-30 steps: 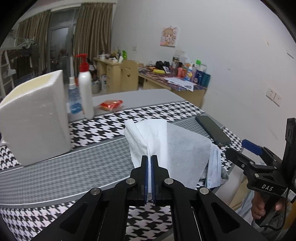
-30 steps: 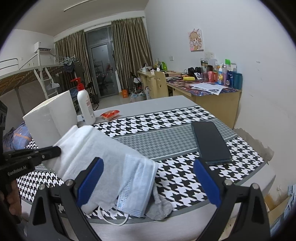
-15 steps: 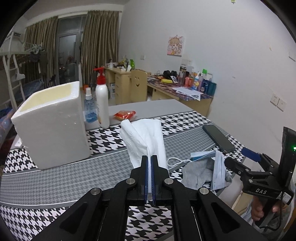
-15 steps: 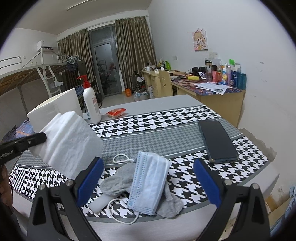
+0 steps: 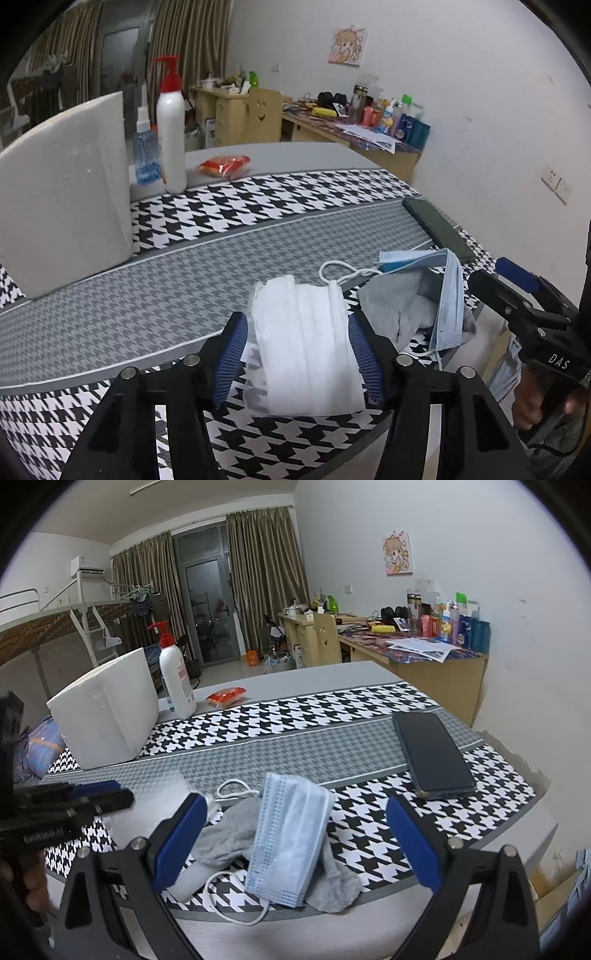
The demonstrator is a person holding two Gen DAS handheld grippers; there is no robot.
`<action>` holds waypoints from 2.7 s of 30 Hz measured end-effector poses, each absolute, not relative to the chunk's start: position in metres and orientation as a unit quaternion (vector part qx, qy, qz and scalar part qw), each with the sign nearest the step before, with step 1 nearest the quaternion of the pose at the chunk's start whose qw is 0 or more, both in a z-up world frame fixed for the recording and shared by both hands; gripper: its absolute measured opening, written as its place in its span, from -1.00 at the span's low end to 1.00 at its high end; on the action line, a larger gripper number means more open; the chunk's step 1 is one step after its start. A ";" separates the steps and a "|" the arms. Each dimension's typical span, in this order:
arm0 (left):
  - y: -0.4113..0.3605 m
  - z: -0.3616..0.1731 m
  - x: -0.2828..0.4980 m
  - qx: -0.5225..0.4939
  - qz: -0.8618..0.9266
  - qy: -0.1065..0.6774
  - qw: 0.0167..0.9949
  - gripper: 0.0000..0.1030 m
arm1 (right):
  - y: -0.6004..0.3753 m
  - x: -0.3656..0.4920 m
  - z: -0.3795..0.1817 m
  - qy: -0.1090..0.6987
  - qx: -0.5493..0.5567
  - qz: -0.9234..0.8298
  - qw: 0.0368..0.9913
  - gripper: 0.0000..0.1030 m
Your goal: Organize soft objects
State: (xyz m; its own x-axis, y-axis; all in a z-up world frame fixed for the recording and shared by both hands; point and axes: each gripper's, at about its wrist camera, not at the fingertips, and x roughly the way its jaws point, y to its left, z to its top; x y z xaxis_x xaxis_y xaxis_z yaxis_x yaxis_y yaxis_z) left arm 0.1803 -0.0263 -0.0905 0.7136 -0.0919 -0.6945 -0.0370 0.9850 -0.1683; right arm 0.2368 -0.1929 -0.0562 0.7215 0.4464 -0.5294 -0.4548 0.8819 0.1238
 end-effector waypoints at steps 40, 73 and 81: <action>-0.036 -0.127 0.193 -0.047 0.007 0.429 0.902 -0.59 | -0.190 0.256 -0.077 0.358 0.023 0.262 0.896 -0.22; -0.009 -0.064 0.150 -0.061 0.005 0.342 0.938 -0.81 | -0.171 0.223 -0.029 0.286 0.007 0.274 0.918 -0.41; -0.001 -0.050 0.145 -0.060 0.010 0.324 0.944 -0.81 | -0.161 0.218 -0.020 0.274 0.000 0.281 0.920 -0.41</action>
